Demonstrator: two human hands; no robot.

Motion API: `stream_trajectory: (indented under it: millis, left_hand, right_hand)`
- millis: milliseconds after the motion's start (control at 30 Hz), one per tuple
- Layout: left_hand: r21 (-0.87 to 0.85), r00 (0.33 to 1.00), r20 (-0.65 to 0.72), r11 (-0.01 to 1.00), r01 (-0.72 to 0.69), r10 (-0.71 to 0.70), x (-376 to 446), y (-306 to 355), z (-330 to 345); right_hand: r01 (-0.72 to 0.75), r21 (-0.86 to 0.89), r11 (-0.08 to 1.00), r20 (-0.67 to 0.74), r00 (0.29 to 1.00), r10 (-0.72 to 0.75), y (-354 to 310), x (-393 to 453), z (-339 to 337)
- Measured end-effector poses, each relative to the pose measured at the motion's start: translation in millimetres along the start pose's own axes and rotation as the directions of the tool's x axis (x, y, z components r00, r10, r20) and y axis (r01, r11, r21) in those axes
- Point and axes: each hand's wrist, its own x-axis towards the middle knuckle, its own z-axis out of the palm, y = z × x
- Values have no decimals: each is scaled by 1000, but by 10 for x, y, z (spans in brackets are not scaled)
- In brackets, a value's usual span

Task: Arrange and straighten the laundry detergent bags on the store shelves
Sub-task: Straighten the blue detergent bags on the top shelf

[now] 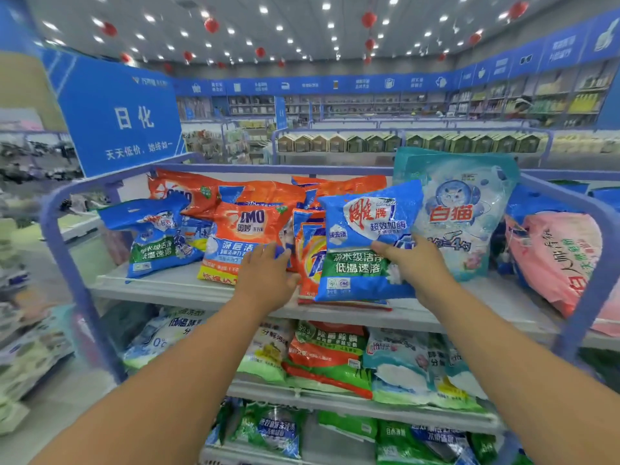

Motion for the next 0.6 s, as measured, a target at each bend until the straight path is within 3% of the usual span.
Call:
stream_trajectory:
  millis: [133,333,400,500,600]
  left_hand:
    - [17,996,12,996,89,-89,-39,-534,-75]
    - [-50,972,25,971,235,-234,14,-1586,6]
    - [-51,964,29,963,266,-265,90,-1967,84]
    - [-196,930,-23,914,355,-366,242,-2511,228]
    - [-412,840,-18,770,488,-542,389,-2969,340]
  right_hand:
    - [-36,91,995,35,999,33,78,-105,532]
    - [-63,62,996,141,989,54,75,-42,1508]
    - [-25,19,1000,119,993,23,77,28,1890]
    - [32,-21,999,55,998,-31,29,110,2431]
    - [1,-40,999,10,1000,-1,70,249,2847]
